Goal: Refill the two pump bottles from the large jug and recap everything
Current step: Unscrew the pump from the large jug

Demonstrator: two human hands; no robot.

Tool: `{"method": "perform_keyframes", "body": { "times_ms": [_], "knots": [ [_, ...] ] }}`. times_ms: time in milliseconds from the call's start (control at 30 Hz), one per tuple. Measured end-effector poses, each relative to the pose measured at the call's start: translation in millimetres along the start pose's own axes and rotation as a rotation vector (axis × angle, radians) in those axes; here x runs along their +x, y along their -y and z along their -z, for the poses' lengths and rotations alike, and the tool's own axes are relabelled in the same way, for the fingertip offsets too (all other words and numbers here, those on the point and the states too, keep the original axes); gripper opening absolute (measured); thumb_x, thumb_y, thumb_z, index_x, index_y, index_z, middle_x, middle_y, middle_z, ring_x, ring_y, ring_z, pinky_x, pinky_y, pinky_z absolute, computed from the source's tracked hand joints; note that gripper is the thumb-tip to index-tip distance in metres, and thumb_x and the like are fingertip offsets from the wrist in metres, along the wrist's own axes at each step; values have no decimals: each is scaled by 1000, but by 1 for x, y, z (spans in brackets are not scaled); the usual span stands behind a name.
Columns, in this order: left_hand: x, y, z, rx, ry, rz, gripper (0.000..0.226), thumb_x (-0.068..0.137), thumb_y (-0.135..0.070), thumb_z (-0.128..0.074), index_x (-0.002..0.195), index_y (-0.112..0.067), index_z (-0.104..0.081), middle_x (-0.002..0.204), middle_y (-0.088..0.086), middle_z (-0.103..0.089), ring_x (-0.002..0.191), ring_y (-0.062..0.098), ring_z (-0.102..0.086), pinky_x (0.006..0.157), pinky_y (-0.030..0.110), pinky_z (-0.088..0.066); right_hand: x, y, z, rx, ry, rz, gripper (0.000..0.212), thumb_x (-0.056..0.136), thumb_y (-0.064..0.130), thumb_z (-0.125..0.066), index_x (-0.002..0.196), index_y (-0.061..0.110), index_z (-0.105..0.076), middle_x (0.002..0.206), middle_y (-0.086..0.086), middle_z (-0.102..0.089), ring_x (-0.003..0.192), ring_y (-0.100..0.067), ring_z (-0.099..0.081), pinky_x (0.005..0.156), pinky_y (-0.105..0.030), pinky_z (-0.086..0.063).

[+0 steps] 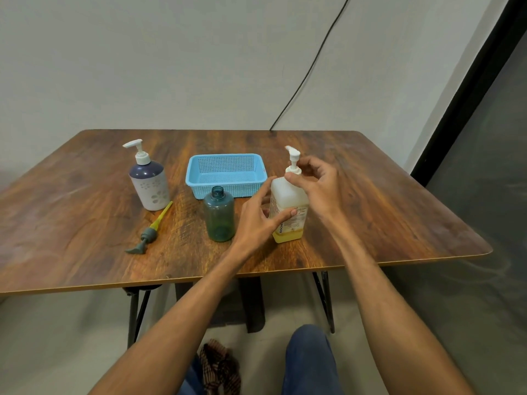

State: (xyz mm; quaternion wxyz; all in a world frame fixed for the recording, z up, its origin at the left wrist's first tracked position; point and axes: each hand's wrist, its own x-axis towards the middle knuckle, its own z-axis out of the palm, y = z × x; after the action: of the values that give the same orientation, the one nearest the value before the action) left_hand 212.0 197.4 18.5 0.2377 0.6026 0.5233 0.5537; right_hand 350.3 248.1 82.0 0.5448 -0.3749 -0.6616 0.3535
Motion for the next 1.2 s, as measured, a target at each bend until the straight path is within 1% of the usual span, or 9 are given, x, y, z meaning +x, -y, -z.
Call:
{"method": "perform_keyframes", "body": {
  "times_ms": [133, 267, 367, 467, 533, 633, 733, 967, 1200],
  "knots": [
    [-1, 0, 0, 2, 1, -8, 85, 82, -36, -84, 154, -25, -40, 141, -6, -59, 123, 7, -59, 98, 38, -58, 1, -1, 1, 7, 64, -6, 25, 86, 21, -70, 111, 19, -69, 106, -1, -71, 94, -12, -67, 76, -27, -56],
    [-2, -3, 0, -14, 0, -6, 83, 81, -39, -84, 148, -41, -35, 130, -24, -56, 119, -2, -60, 100, 35, -57, -1, 0, -8, -123, -74, 52, 36, 74, 34, -86, 95, 18, -61, 91, 5, -64, 80, -4, -58, 72, -22, -51],
    [-1, -1, 0, 1, -2, -7, 82, 82, -38, -84, 150, -34, -38, 135, -14, -58, 120, 0, -59, 99, 34, -57, 1, 1, -6, -99, -69, 38, 20, 77, 22, -82, 89, 17, -66, 84, 6, -67, 74, -5, -60, 70, -36, -57],
    [0, 2, 0, 13, 4, -9, 85, 82, -38, -84, 153, -27, -40, 141, -5, -59, 124, 6, -59, 98, 36, -58, 4, 0, -1, -36, 5, 4, 25, 78, 21, -75, 102, 19, -69, 99, 0, -72, 91, -18, -69, 82, -50, -60],
    [-1, 1, 0, 1, 1, -5, 83, 81, -40, -84, 152, -31, -40, 138, -9, -61, 123, 5, -59, 97, 37, -58, 4, 0, -1, -44, 9, -11, 39, 76, 25, -80, 112, 20, -65, 108, 0, -70, 99, -14, -67, 86, -36, -59],
    [-1, 1, 1, -19, 11, -4, 79, 81, -41, -84, 148, -37, -43, 131, -20, -61, 119, 1, -61, 97, 38, -58, 2, 1, -5, -140, -50, 14, 40, 71, 29, -89, 100, 17, -65, 96, 3, -68, 82, -2, -60, 70, -16, -50],
    [0, 2, 0, -2, 8, 3, 84, 82, -39, -83, 153, -27, -40, 140, -6, -61, 123, 6, -60, 98, 37, -58, 1, 6, -4, -173, -73, 30, 28, 72, 27, -87, 92, 19, -70, 86, 6, -70, 74, -8, -63, 65, -26, -54],
    [2, 3, 0, 8, 15, 0, 82, 81, -40, -82, 150, -37, -37, 141, -6, -58, 127, 10, -57, 94, 26, -55, 11, 27, 7, -72, -11, 3, 26, 76, 12, -80, 101, 13, -76, 92, 1, -76, 87, -19, -73, 79, -43, -63],
    [3, 7, 0, 7, 18, 13, 85, 81, -41, -83, 153, -33, -38, 145, -5, -56, 128, 11, -56, 97, 33, -57, 15, 49, 20, -53, -63, 55, 30, 77, 15, -85, 104, 9, -76, 94, -3, -76, 85, -18, -72, 79, -42, -62]
  ]
}}
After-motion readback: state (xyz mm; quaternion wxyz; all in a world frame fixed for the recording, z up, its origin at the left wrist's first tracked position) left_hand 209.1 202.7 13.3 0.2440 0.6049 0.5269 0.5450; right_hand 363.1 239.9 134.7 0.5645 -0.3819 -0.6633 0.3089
